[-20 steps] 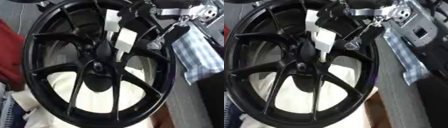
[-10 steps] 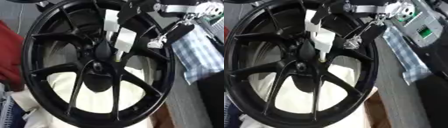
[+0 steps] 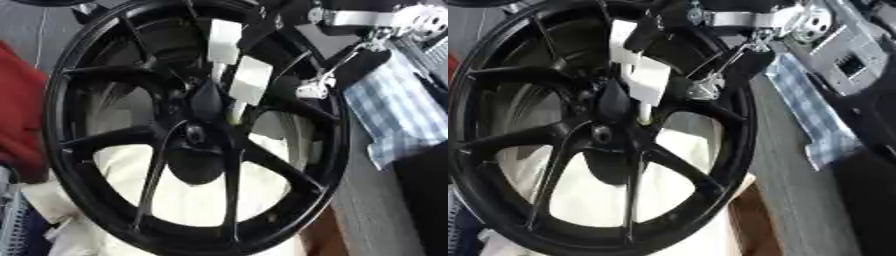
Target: Pull the pin out of the wheel hub.
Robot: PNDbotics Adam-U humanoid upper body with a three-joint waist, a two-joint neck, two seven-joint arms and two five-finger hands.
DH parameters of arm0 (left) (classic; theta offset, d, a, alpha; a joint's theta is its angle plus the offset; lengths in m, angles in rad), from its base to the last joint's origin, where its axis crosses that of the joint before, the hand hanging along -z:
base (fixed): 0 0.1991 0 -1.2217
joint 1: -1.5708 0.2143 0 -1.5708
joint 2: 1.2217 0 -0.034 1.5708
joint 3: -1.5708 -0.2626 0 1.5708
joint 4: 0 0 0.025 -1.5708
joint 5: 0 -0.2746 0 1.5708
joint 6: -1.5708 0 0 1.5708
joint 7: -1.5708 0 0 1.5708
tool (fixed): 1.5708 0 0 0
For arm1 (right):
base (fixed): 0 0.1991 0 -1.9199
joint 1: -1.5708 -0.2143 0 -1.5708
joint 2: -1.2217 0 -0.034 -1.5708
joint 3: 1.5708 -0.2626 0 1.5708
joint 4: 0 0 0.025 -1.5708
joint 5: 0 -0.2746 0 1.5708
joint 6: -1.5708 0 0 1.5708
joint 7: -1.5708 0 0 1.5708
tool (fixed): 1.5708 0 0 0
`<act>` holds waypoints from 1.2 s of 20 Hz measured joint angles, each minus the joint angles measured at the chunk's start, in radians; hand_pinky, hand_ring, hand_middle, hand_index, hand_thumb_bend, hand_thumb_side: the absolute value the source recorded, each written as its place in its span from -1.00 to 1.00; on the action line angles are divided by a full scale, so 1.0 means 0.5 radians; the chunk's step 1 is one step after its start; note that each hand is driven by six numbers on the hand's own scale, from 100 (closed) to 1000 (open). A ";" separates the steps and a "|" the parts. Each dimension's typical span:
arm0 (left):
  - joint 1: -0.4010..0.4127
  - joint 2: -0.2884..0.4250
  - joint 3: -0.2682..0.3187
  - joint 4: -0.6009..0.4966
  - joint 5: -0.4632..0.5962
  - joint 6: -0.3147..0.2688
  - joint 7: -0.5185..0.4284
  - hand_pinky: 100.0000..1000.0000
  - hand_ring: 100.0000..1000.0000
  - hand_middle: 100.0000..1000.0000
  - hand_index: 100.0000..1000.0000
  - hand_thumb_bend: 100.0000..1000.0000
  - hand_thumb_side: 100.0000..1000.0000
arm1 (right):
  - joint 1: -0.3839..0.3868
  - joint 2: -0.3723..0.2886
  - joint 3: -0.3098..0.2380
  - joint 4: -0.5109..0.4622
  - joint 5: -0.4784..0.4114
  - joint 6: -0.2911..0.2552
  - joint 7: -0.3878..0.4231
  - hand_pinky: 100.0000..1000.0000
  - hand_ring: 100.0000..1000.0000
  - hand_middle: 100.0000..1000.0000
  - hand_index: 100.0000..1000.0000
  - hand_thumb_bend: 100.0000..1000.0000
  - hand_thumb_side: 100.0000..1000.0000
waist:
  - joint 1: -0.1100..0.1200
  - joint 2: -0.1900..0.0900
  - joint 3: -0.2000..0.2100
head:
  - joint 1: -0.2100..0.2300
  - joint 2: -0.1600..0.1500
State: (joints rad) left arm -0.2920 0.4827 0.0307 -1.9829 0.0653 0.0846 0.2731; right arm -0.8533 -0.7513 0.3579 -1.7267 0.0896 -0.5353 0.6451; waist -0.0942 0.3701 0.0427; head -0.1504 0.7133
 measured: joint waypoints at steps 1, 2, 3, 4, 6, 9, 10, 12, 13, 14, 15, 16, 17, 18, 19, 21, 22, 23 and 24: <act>0.000 0.000 -0.001 0.000 0.000 0.000 0.000 0.29 -0.01 0.01 0.35 -1.00 0.07 | 0.000 0.000 0.001 0.006 0.010 0.000 0.000 0.76 0.47 0.38 0.69 -0.73 -0.89 | 0.000 0.002 0.000 | 0.000 -0.003; 0.000 0.000 -0.002 0.000 0.000 0.000 0.000 0.29 -0.01 0.01 0.35 -1.00 0.07 | 0.000 0.000 0.002 0.014 0.017 -0.001 -0.001 0.76 0.48 0.38 0.69 -0.72 -0.88 | 0.000 0.002 0.001 | 0.000 -0.005; 0.000 0.000 -0.003 0.000 0.000 0.000 0.000 0.29 -0.01 0.01 0.35 -1.00 0.07 | 0.000 0.000 0.004 0.020 0.027 -0.002 -0.002 0.76 0.49 0.40 0.67 -0.72 -0.88 | 0.000 0.002 0.002 | 0.000 -0.005; 0.000 0.000 -0.003 0.000 0.000 0.000 0.000 0.29 -0.01 0.01 0.35 -1.00 0.07 | 0.000 0.000 0.008 0.029 0.035 -0.003 -0.003 0.74 0.50 0.42 0.67 -0.73 -0.86 | -0.001 0.003 0.003 | 0.000 -0.006; 0.000 0.000 -0.003 0.000 0.000 0.000 0.000 0.29 -0.01 0.01 0.35 -1.00 0.07 | 0.000 0.000 0.013 0.043 0.055 -0.005 -0.005 0.69 0.51 0.43 0.67 -0.73 -0.85 | -0.001 0.004 0.005 | 0.000 -0.006; 0.000 -0.001 -0.003 0.000 0.001 0.000 0.000 0.29 -0.01 0.00 0.34 -1.00 0.07 | 0.001 0.000 0.015 0.064 0.076 -0.008 -0.008 0.65 0.54 0.43 0.66 -0.75 -0.84 | -0.001 0.009 0.007 | 0.000 -0.007; 0.000 -0.001 -0.004 0.000 0.001 0.000 0.000 0.30 -0.01 0.00 0.35 -1.00 0.07 | 0.001 0.000 0.017 0.069 0.082 -0.010 -0.010 0.66 0.54 0.42 0.64 -0.75 -0.84 | -0.001 0.009 0.007 | 0.000 -0.007; 0.000 -0.001 -0.004 0.000 0.002 0.000 0.000 0.30 -0.01 0.00 0.35 -1.00 0.07 | 0.001 0.000 0.019 0.076 0.085 -0.014 -0.014 0.66 0.54 0.41 0.63 -0.76 -0.83 | -0.001 0.011 0.007 | 0.000 -0.007; 0.000 -0.001 -0.004 0.000 0.002 0.000 0.000 0.30 -0.01 0.00 0.35 -1.00 0.07 | 0.001 0.000 0.022 0.076 0.085 -0.014 -0.014 0.66 0.54 0.42 0.63 -0.76 -0.83 | -0.001 0.011 0.007 | 0.000 -0.007; 0.000 -0.001 -0.004 0.000 0.003 0.000 0.000 0.30 -0.01 0.00 0.35 -1.00 0.07 | 0.000 0.000 0.024 0.077 0.086 -0.014 -0.014 0.67 0.55 0.43 0.64 -0.76 -0.83 | -0.001 0.012 0.007 | 0.000 -0.007; 0.000 -0.001 -0.004 0.000 0.004 0.000 0.000 0.30 -0.01 0.00 0.35 -1.00 0.07 | 0.000 0.001 0.024 0.079 0.086 -0.014 -0.014 0.67 0.56 0.43 0.64 -0.76 -0.83 | -0.001 0.012 0.008 | 0.000 -0.008; 0.000 -0.001 -0.004 0.000 0.004 0.000 0.000 0.30 -0.01 0.00 0.35 -1.00 0.07 | 0.000 0.001 0.024 0.082 0.088 -0.014 -0.014 0.67 0.56 0.43 0.64 -0.77 -0.83 | -0.001 0.013 0.010 | 0.000 -0.008; 0.000 -0.001 -0.004 0.000 0.005 0.000 0.000 0.30 -0.01 0.00 0.35 -1.00 0.07 | 0.000 0.002 0.025 0.085 0.090 -0.014 -0.014 0.67 0.55 0.43 0.63 -0.76 -0.83 | -0.001 0.013 0.012 | 0.000 -0.008; 0.000 -0.001 -0.004 0.000 0.005 0.000 0.000 0.30 -0.01 0.00 0.35 -1.00 0.07 | 0.000 0.004 0.025 0.088 0.092 -0.014 -0.014 0.66 0.55 0.43 0.63 -0.74 -0.84 | -0.001 0.015 0.012 | 0.000 -0.008; 0.000 -0.001 -0.004 0.000 0.006 0.000 0.000 0.30 -0.01 0.00 0.34 -1.00 0.07 | 0.000 0.007 0.026 0.088 0.095 -0.014 -0.014 0.66 0.54 0.43 0.63 -0.74 -0.82 | -0.002 0.016 0.012 | 0.000 -0.008; 0.000 -0.001 -0.004 0.000 0.006 0.000 0.000 0.30 -0.01 0.01 0.34 -1.00 0.07 | -0.001 0.014 0.027 0.090 0.102 -0.013 -0.013 0.65 0.54 0.43 0.63 -0.74 -0.82 | -0.003 0.019 0.013 | 0.000 -0.008; 0.000 -0.001 -0.004 0.000 0.006 0.000 0.000 0.30 -0.01 0.01 0.34 -1.00 0.07 | -0.001 0.016 0.031 0.095 0.105 -0.013 -0.013 0.65 0.54 0.43 0.63 -0.74 -0.82 | -0.004 0.024 0.014 | 0.000 -0.009; 0.000 -0.001 -0.004 0.000 0.006 0.000 0.000 0.30 -0.01 0.01 0.34 -1.00 0.07 | -0.001 0.016 0.033 0.099 0.110 -0.013 -0.013 0.65 0.54 0.43 0.63 -0.74 -0.81 | -0.006 0.028 0.015 | 0.000 -0.009; 0.000 -0.001 -0.004 0.000 0.006 0.000 0.000 0.30 -0.01 0.01 0.34 -1.00 0.07 | -0.001 0.016 0.036 0.100 0.115 -0.013 -0.013 0.65 0.54 0.43 0.63 -0.74 -0.81 | -0.008 0.029 0.015 | 0.000 -0.009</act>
State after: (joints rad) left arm -0.2921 0.4821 0.0288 -1.9829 0.0683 0.0845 0.2731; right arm -0.8538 -0.7434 0.3761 -1.6765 0.1473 -0.5419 0.6385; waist -0.0980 0.3845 0.0503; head -0.1504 0.7087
